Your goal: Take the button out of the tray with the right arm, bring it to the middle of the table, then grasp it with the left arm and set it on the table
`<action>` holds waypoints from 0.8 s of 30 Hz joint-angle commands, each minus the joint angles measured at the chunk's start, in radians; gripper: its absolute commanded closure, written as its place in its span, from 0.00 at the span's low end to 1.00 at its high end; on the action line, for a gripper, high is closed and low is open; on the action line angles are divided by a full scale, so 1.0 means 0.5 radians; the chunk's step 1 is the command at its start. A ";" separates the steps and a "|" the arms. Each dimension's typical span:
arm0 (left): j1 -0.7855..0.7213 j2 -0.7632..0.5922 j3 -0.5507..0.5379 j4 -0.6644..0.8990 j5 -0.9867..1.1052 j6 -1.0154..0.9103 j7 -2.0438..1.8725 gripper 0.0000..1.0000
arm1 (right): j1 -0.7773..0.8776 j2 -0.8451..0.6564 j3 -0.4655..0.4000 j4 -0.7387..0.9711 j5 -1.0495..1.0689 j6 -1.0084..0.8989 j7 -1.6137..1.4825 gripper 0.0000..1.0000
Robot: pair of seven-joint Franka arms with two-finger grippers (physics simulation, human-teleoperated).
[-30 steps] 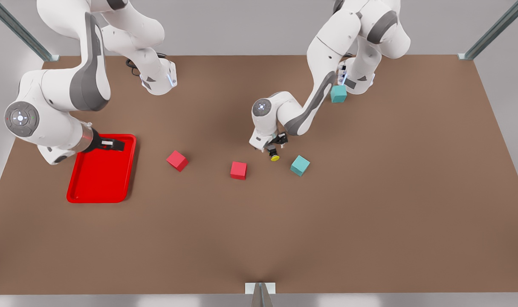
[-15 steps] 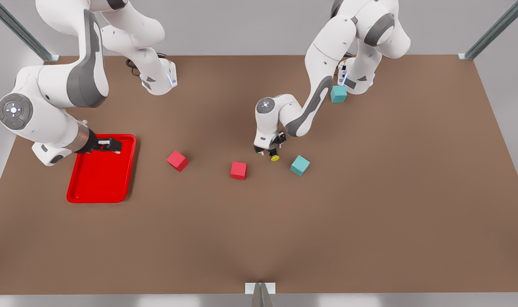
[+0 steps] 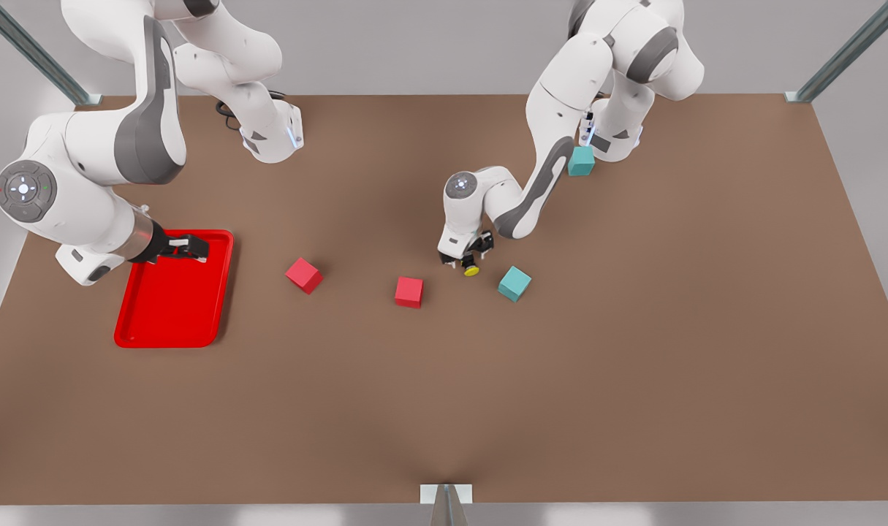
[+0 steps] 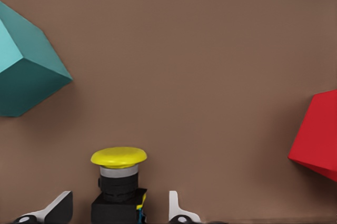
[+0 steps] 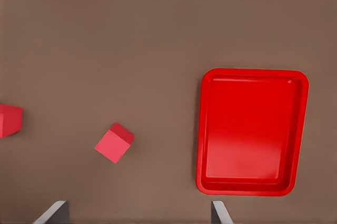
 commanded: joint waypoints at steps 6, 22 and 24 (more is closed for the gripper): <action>0.001 0.011 -0.001 0.001 -0.010 0.017 0.297 0.41 | 0.000 -0.002 -0.001 0.004 -0.001 0.001 -0.069 0.00; 0.044 -0.007 -0.004 0.013 -0.010 -0.020 0.300 0.56 | 0.006 -0.002 0.002 0.010 0.002 -0.003 -0.072 0.00; 0.044 -0.020 -0.004 0.016 -0.010 -0.023 0.297 0.56 | 0.006 -0.002 0.002 0.010 0.002 -0.003 -0.072 0.00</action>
